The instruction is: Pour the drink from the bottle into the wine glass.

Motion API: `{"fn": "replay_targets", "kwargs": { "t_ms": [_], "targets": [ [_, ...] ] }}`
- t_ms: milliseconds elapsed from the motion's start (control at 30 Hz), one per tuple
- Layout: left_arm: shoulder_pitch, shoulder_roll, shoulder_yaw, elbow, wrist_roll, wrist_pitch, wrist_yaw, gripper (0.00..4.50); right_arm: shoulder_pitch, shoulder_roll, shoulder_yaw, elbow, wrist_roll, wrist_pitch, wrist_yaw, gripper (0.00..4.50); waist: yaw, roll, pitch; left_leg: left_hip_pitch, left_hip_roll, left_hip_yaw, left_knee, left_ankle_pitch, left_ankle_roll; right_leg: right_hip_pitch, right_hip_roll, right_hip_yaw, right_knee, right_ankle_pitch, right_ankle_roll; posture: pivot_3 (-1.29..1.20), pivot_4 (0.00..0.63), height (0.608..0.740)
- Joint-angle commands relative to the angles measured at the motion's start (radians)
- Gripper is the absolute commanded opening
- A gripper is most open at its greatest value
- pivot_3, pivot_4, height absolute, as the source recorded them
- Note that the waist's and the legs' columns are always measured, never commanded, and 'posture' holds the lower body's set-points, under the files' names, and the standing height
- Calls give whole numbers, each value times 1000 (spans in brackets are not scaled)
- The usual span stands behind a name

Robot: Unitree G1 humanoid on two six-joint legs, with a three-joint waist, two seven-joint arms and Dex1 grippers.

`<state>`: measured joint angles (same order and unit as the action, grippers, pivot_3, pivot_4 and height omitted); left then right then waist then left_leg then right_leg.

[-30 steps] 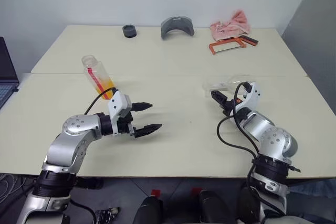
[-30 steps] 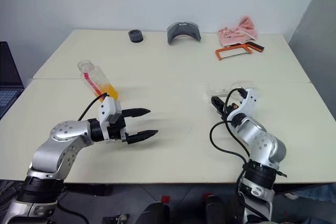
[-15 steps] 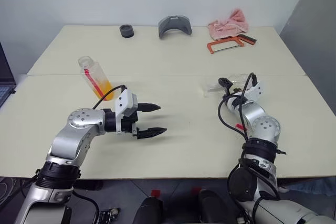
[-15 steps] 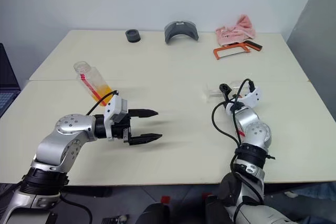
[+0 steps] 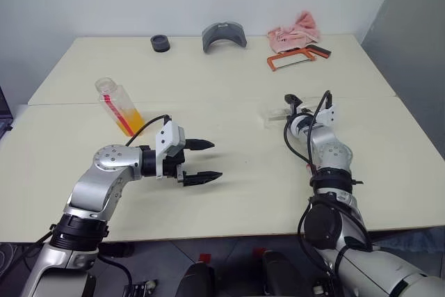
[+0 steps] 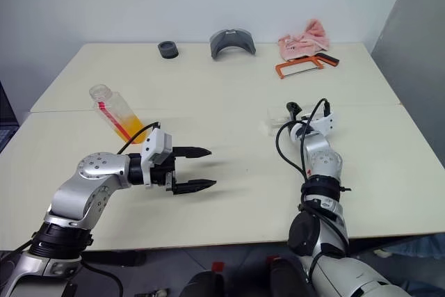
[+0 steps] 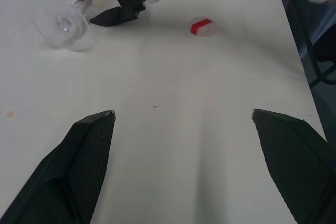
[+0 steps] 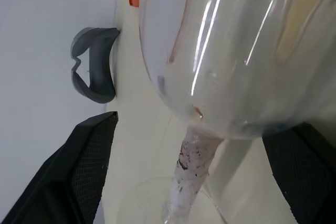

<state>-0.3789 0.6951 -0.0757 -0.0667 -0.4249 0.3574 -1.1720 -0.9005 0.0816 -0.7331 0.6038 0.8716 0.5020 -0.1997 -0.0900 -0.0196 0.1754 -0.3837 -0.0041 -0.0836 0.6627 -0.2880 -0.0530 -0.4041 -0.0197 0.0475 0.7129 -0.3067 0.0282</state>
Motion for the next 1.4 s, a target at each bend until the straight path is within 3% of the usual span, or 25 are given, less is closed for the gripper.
{"fn": "replay_targets", "kwargs": {
  "t_ms": [33, 300, 433, 500, 667, 800, 1233, 1400],
  "targets": [
    [-9, -1, 0, 2, 12, -30, -14, 4500, -35, -9, -4, 83, 24, -38, 18, 3164, -1, 0, 0, 0, 0, 0, 0, 0, 0, 0, 0, 0, 0, 0, 0, 0, 150, 740],
    [0, -8, -3, 30, 30, -59, -26, 4500, -49, -20, 5, 114, 71, -25, 53, 354, 0, 0, 0, 0, 2, 1, -1, 0, 0, 0, 0, 0, 0, 0, 0, 0, 150, 740],
    [12, -10, 3, 40, 36, -71, -26, 4500, -5, -21, 37, 36, 75, 22, 75, 296, 1, 0, 0, -1, 1, 0, -1, 0, 0, 0, -1, 0, -1, 0, 0, 0, 150, 740],
    [19, -12, 8, 40, 36, -74, -18, 4500, 42, -37, 120, -48, 9, 24, 137, 295, 2, 1, 0, -1, 1, 0, -1, 0, 0, 0, -1, 0, -1, 0, 0, 0, 150, 740],
    [21, -21, 27, 44, 32, -68, 12, 4500, 201, -121, 476, -239, -276, -69, 368, 293, 6, 2, 1, -2, 0, -1, -1, 0, 0, -1, -1, 0, -2, 0, 0, 0, 150, 740],
    [18, -26, 39, 56, 30, -64, 34, 4500, 315, -162, 685, -249, -477, -217, 488, 289, 7, 2, 1, -1, 0, -2, -1, 0, 0, 0, -1, 0, -2, 0, 0, 0, 150, 740],
    [51, -17, 66, 41, 29, -49, 87, 4500, 431, -206, 887, -150, -756, -568, 691, 288, 7, -1, -1, 1, 1, -2, -1, 0, 0, 1, -1, -1, -2, 0, 0, 0, 150, 740],
    [81, -20, 107, 28, 34, -56, 145, 4500, 369, -204, 883, -102, -825, -742, 668, 288, 5, -1, -1, 2, 2, -1, -1, 0, 0, 1, -1, -1, -2, 0, 0, 0, 150, 740]
  ]
}}
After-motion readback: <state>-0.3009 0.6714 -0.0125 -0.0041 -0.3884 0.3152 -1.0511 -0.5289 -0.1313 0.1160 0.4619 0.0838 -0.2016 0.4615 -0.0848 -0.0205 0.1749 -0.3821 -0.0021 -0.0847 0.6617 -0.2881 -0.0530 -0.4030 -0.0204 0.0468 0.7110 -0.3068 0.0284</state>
